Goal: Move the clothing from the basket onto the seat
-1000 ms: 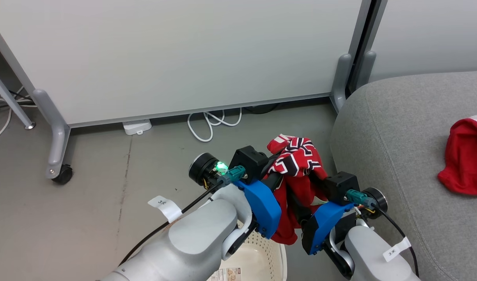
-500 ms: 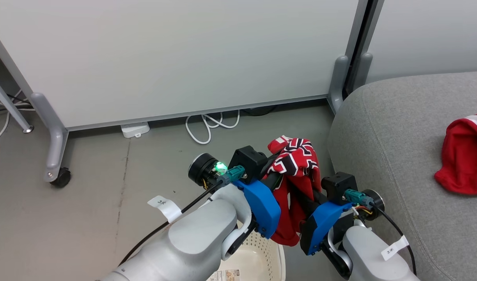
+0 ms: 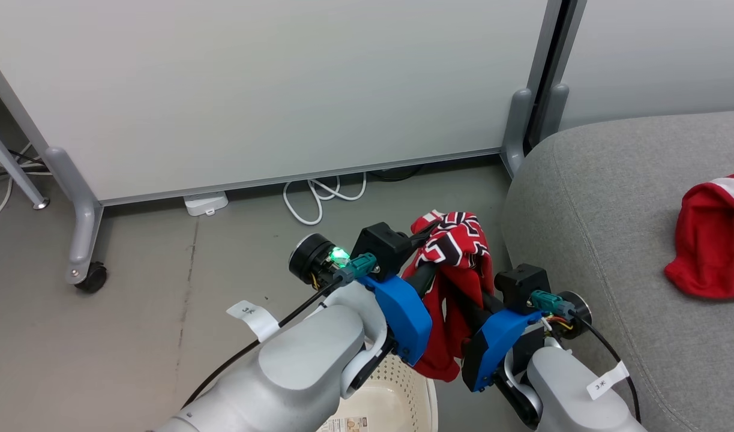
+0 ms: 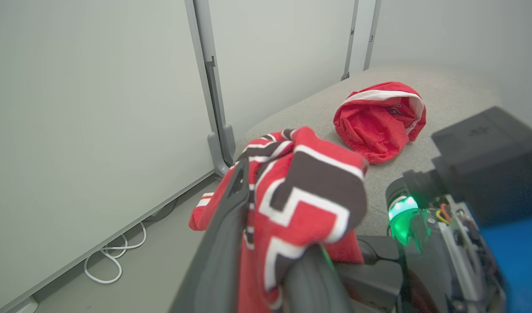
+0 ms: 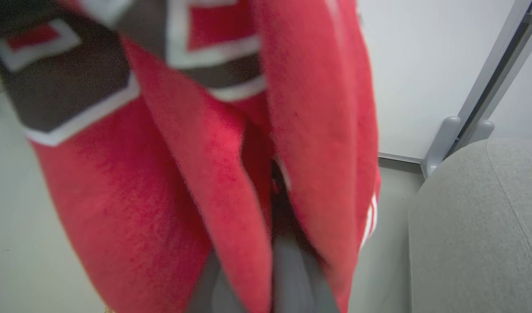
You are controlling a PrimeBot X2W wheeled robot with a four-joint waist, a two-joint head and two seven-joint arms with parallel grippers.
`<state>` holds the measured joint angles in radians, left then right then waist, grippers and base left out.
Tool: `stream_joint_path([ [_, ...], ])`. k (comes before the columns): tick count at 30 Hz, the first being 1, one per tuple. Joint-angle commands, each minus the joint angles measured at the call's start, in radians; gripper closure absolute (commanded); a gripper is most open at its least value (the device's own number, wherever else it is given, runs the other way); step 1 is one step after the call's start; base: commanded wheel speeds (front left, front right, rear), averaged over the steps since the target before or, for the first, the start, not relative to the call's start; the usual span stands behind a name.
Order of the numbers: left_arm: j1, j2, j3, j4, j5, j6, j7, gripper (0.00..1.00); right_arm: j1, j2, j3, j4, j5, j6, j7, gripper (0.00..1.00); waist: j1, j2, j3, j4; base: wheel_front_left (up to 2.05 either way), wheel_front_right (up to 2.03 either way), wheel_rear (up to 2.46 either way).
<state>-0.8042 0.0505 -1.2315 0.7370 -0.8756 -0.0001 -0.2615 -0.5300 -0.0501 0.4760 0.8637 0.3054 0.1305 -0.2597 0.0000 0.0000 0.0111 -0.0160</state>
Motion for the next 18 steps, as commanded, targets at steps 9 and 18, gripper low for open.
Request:
stream_joint_path([
  [9, 0.008, 0.000, 0.017, -0.003, 0.021, 0.008, -0.005, 0.00, -0.016, -0.001, -0.002, 0.006, 0.013, 0.001, -0.006, 1.00, 0.0000, 0.0000, -0.001, -0.001, 0.00, 0.00, 0.00],
  [18, 0.022, 0.000, 0.047, -0.006, 0.044, 0.004, -0.005, 0.00, -0.014, -0.001, -0.015, 0.000, 0.008, 0.001, -0.007, 1.00, 0.0000, 0.0000, -0.002, 0.001, 0.00, 0.00, 0.00],
])
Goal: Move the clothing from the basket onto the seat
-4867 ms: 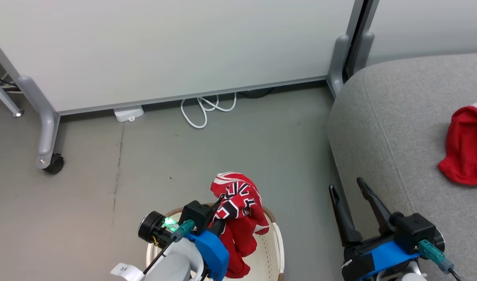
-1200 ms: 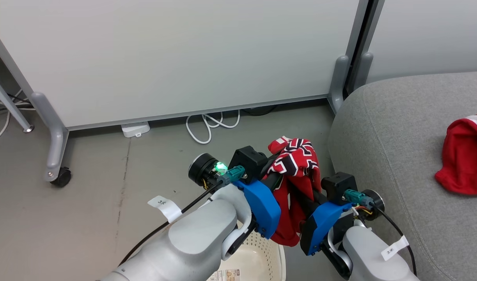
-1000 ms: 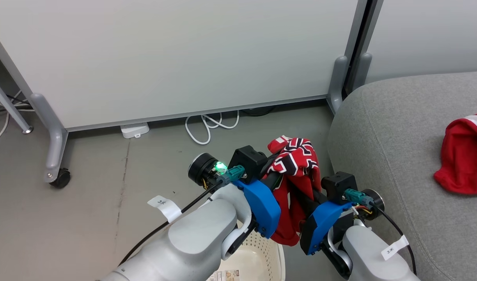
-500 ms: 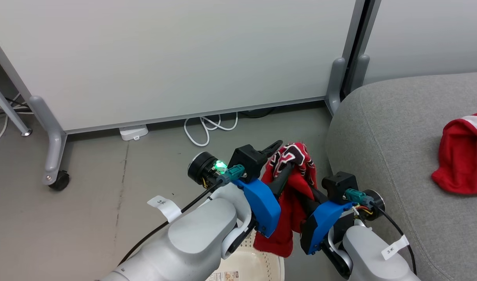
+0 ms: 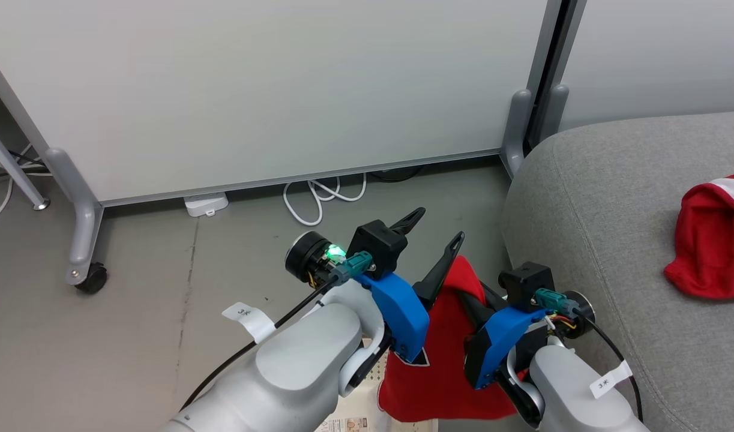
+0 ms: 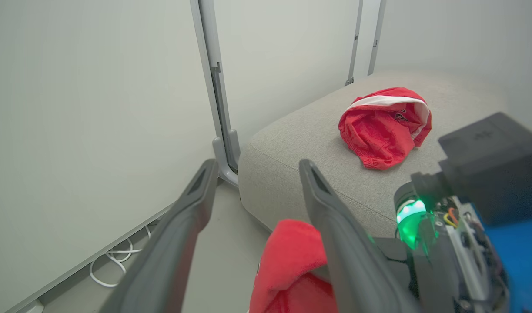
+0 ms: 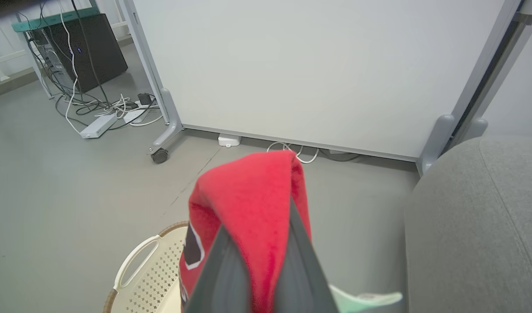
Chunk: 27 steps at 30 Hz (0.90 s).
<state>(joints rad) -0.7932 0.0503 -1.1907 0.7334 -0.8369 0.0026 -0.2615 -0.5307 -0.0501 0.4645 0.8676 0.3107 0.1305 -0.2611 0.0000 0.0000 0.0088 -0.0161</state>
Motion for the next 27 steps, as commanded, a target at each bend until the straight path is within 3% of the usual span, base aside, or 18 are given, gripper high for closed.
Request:
stream_joint_path([
  [1, 0.014, 0.000, 0.011, -0.002, 0.010, 0.001, -0.005, 0.00, -0.012, -0.001, -0.005, -0.005, 0.000, 0.001, -0.006, 1.00, 0.0000, 0.0000, 0.000, 0.001, 0.00, 0.00, 0.00],
  [11, 0.062, 0.000, 0.110, -0.026, 0.088, -0.006, -0.005, 0.00, -0.001, -0.001, -0.032, -0.017, -0.018, 0.001, -0.006, 1.00, 0.0000, 0.0000, 0.002, 0.007, 0.00, 0.00, 0.00],
  [27, 0.303, 0.032, 0.412, -0.183, 0.344, -0.027, -0.004, 0.00, 0.016, -0.001, -0.067, -0.044, -0.038, 0.001, -0.006, 1.00, 0.0000, 0.0000, 0.002, 0.014, 0.00, 0.00, 0.00],
])
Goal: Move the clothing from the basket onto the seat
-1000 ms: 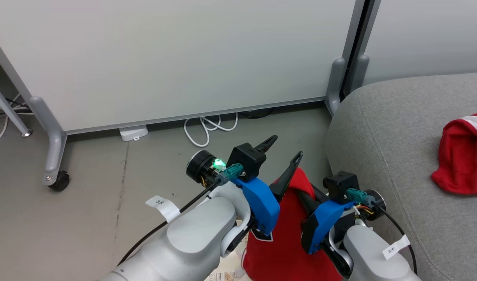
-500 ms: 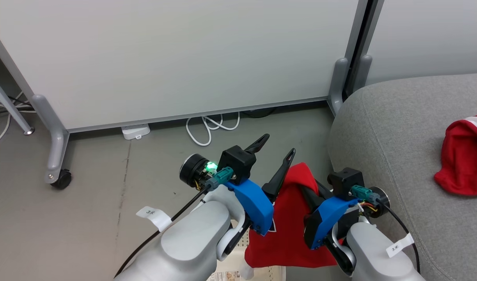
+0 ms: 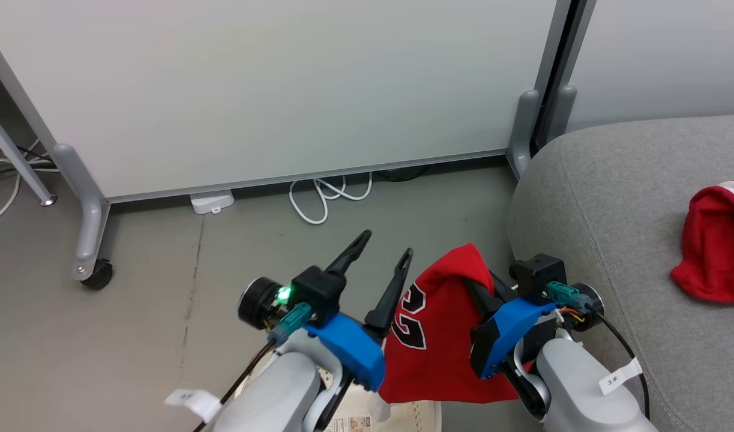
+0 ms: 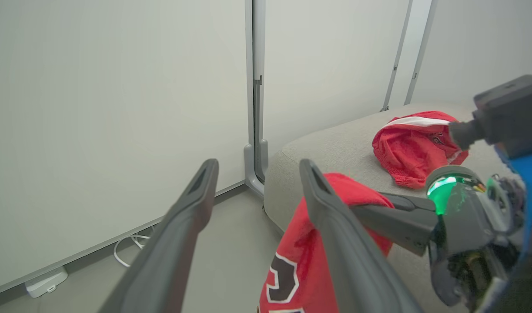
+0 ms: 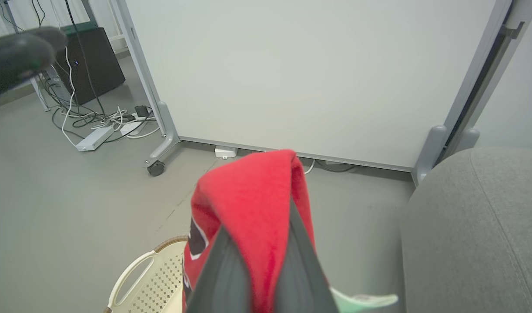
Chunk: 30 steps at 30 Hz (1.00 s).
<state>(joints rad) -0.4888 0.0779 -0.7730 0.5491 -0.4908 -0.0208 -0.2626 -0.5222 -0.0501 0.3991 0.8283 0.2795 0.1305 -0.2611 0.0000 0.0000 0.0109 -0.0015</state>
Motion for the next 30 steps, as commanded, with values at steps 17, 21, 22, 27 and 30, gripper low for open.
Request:
stream_joint_path([
  [17, 0.259, 0.008, 0.294, -0.118, 0.198, -0.064, -0.003, 0.00, 0.025, -0.001, -0.044, -0.040, -0.034, 0.001, -0.006, 1.00, 0.0000, 0.0000, 0.000, -0.010, 0.00, 0.00, 0.00],
  [21, 0.293, 0.004, 0.337, -0.140, 0.234, -0.078, -0.003, 0.00, 0.030, -0.001, -0.051, -0.041, -0.038, 0.001, -0.006, 1.00, 0.0000, 0.0000, 0.001, -0.012, 0.00, 0.00, 0.00],
  [22, 0.303, 0.002, 0.346, -0.146, 0.240, -0.082, -0.003, 0.00, 0.030, -0.001, -0.053, -0.041, -0.038, 0.001, -0.006, 1.00, 0.0000, 0.0000, 0.001, -0.012, 0.00, 0.00, 0.00],
  [27, 0.329, -0.005, 0.377, -0.159, 0.267, -0.096, -0.003, 0.00, 0.032, -0.001, -0.064, -0.042, -0.040, 0.001, -0.006, 1.00, 0.0000, 0.0000, 0.003, -0.012, 0.00, 0.00, 0.00],
  [30, 0.338, -0.009, 0.389, -0.157, 0.280, -0.102, -0.003, 0.00, 0.033, -0.001, -0.068, -0.043, -0.040, 0.001, -0.006, 1.00, 0.0000, 0.0000, 0.003, -0.012, 0.00, 0.00, 0.00],
])
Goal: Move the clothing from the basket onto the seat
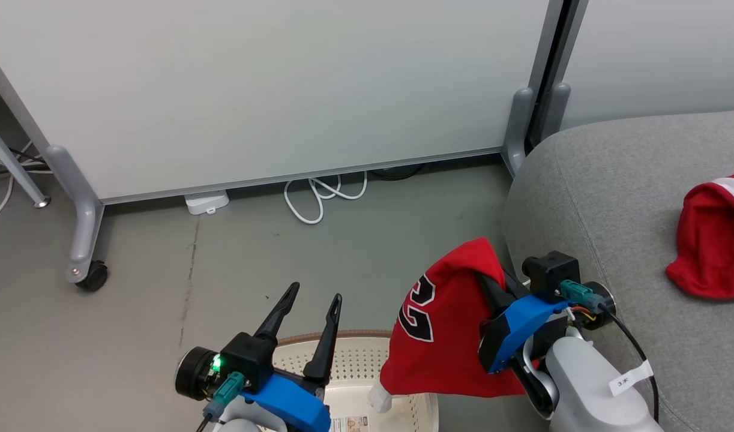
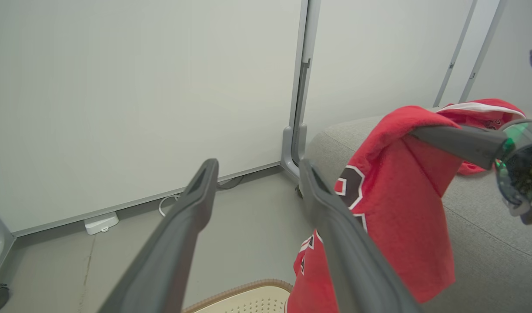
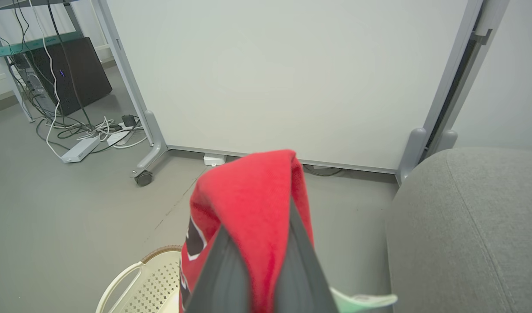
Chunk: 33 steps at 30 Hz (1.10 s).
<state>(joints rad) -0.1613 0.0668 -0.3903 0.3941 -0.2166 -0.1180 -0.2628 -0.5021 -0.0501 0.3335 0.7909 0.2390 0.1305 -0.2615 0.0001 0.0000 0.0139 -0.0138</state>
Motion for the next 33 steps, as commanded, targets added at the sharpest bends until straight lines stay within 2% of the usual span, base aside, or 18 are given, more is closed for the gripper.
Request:
stream_joint_path([
  [1, 0.012, 0.001, 0.008, -0.001, 0.009, -0.005, -0.003, 0.00, 0.013, -0.001, -0.003, -0.006, 0.001, 0.001, -0.005, 1.00, -0.0001, 0.0000, 0.000, -0.001, 0.00, 0.00, 0.00],
  [13, 0.004, -0.012, 0.009, 0.006, 0.016, -0.013, -0.003, 0.00, 0.008, -0.001, -0.001, -0.016, 0.006, 0.001, -0.005, 1.00, -0.0001, 0.0000, 0.007, -0.059, 0.00, 0.00, 0.00],
  [33, -0.030, -0.012, -0.027, 0.001, -0.002, -0.012, -0.003, 0.00, -0.005, 0.000, -0.005, -0.034, 0.009, 0.001, -0.005, 1.00, -0.0001, 0.0000, 0.041, -0.309, 0.00, 0.00, 0.00],
])
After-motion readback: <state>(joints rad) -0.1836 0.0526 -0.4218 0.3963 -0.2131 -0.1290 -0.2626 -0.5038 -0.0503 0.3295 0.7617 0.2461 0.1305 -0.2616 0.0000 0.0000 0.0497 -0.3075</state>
